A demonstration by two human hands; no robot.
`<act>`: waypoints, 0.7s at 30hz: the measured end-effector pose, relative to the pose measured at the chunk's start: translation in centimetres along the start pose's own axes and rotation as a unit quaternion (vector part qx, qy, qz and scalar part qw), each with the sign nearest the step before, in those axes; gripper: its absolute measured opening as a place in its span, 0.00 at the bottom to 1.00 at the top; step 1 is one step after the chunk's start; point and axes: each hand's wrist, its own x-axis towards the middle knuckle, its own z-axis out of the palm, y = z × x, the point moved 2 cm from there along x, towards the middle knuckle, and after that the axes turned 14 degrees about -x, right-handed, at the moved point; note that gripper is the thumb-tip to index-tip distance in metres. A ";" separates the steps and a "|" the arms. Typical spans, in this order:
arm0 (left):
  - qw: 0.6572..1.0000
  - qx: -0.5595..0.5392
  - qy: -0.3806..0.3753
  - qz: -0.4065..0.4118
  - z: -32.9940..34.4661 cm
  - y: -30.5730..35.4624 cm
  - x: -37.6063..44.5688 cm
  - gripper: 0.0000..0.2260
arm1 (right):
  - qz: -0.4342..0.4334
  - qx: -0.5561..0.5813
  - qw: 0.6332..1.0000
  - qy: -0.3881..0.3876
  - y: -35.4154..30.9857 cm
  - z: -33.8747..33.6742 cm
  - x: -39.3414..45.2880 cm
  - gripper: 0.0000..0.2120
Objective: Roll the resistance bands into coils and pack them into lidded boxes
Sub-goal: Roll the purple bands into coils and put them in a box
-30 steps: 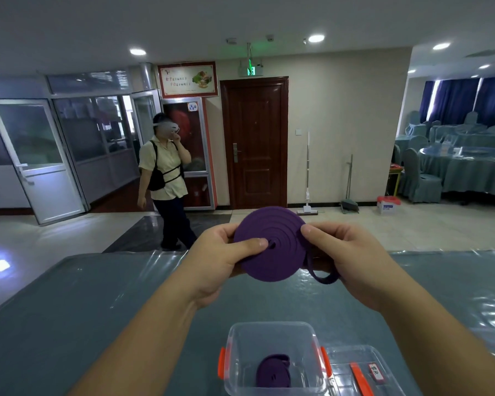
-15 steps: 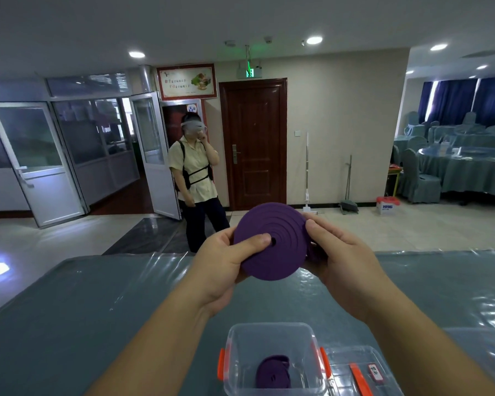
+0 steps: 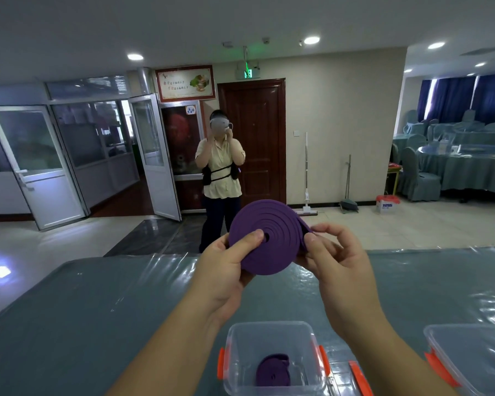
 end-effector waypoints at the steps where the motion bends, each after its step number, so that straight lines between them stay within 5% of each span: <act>1: 1.000 -0.001 0.004 -0.001 0.0 -0.2 0.0 0.21 | 0.005 0.005 1.000 0.014 0.3 -0.1 -0.1 0.04; 5: 0.999 0.015 0.034 0.012 0.1 -1.5 -0.3 0.13 | 0.033 0.012 0.998 0.046 1.7 0.1 -1.0 0.03; 10: 0.998 0.018 0.067 0.008 -0.2 -3.4 -0.5 0.14 | 0.098 0.061 0.992 0.053 3.3 0.0 -1.8 0.10; 16: 0.997 0.052 0.025 -0.045 -0.8 -4.4 -0.4 0.14 | 0.131 0.018 0.991 0.030 4.7 -2.8 -1.3 0.10; 21: 0.995 0.008 0.076 -0.062 -1.3 -7.0 -0.4 0.12 | 0.143 0.012 0.989 0.015 6.4 -3.6 -1.6 0.08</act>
